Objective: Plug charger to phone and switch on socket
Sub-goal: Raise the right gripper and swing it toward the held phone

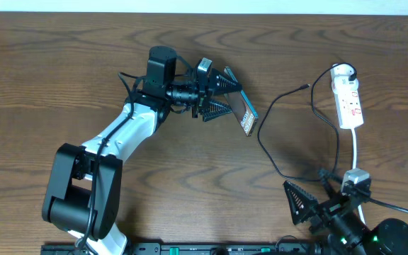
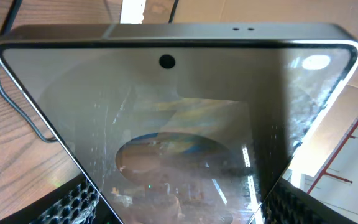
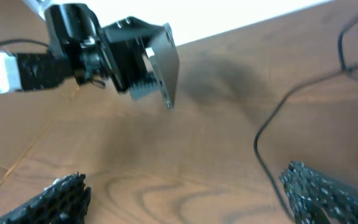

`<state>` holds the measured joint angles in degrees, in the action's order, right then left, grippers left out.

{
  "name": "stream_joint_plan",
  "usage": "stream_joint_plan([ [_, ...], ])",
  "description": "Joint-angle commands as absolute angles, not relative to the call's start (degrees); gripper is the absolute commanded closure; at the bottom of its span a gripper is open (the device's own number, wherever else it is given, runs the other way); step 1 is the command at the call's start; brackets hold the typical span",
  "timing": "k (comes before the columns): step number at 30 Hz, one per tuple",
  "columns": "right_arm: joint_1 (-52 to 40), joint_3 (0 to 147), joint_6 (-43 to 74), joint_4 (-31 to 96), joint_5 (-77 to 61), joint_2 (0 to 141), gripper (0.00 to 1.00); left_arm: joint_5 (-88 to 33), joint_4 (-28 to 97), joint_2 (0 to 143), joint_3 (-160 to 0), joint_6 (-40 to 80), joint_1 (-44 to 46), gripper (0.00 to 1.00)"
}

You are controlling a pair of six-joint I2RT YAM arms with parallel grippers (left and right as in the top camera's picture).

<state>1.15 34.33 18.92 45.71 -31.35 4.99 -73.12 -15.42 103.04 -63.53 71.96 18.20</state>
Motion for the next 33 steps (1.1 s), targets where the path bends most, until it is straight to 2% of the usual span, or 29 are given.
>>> stream_joint_plan([
  [1, 1.06, 34.81, 18.83, 42.92, -33.36, 5.52, 0.01, -74.59, -15.94, 101.06, -64.1, 71.2, 17.91, 0.34],
  [13, 1.06, 36.07, 20.78, 32.49, -39.18, 18.76, 0.01, -74.74, -15.97, 101.06, -64.1, 71.18, 17.91, 0.35],
  [28, 0.99, 52.12, 20.53, 32.62, -38.63, 33.58, 0.01, -77.36, -15.94, 101.06, -64.1, 71.53, 17.91, 0.34],
  [33, -1.21, 57.52, 19.35, 36.82, -30.55, 35.7, 0.01, -77.65, -15.94, 101.06, -64.1, 72.1, 17.91, 0.34],
])
